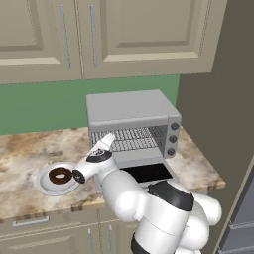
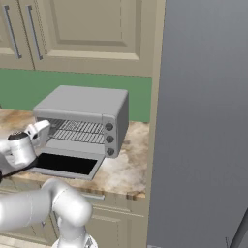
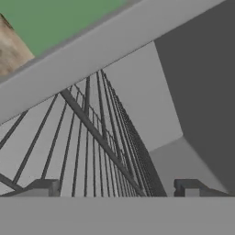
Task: Pick up the bagel from the plate, place it on the toaster oven rack, close the door, and set the timer.
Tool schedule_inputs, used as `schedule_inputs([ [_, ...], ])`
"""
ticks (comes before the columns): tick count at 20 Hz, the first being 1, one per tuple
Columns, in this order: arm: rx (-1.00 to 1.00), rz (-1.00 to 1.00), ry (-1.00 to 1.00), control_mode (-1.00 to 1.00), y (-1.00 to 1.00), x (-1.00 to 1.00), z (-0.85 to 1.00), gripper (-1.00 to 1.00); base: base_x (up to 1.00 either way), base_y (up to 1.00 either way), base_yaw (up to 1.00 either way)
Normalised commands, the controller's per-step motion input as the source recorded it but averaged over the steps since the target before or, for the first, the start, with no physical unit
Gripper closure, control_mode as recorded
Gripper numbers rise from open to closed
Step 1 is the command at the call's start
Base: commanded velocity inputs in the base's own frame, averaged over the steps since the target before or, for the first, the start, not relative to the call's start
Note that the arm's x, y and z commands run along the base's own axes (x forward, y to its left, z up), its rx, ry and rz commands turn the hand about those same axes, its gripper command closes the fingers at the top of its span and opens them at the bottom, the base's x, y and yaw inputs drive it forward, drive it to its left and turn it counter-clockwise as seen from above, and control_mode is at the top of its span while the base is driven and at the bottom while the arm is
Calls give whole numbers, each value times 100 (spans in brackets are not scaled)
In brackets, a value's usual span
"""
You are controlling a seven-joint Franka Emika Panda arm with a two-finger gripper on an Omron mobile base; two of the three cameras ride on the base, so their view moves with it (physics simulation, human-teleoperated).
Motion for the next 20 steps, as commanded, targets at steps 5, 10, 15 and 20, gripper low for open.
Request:
schedule_inputs([
  [5, 0, 10, -2, -100, -13, 3, -2, -100, 0, 0, 0],
  [10, 0, 8, -2, -100, -2, 16, 0, -100, 0, 0, 0],
  [15, 0, 5, 0, -100, 0, 26, -3, -100, 0, 0, 0],
  [20, 0, 3, 0, -100, 0, 24, -10, 100, 0, 0, 0],
])
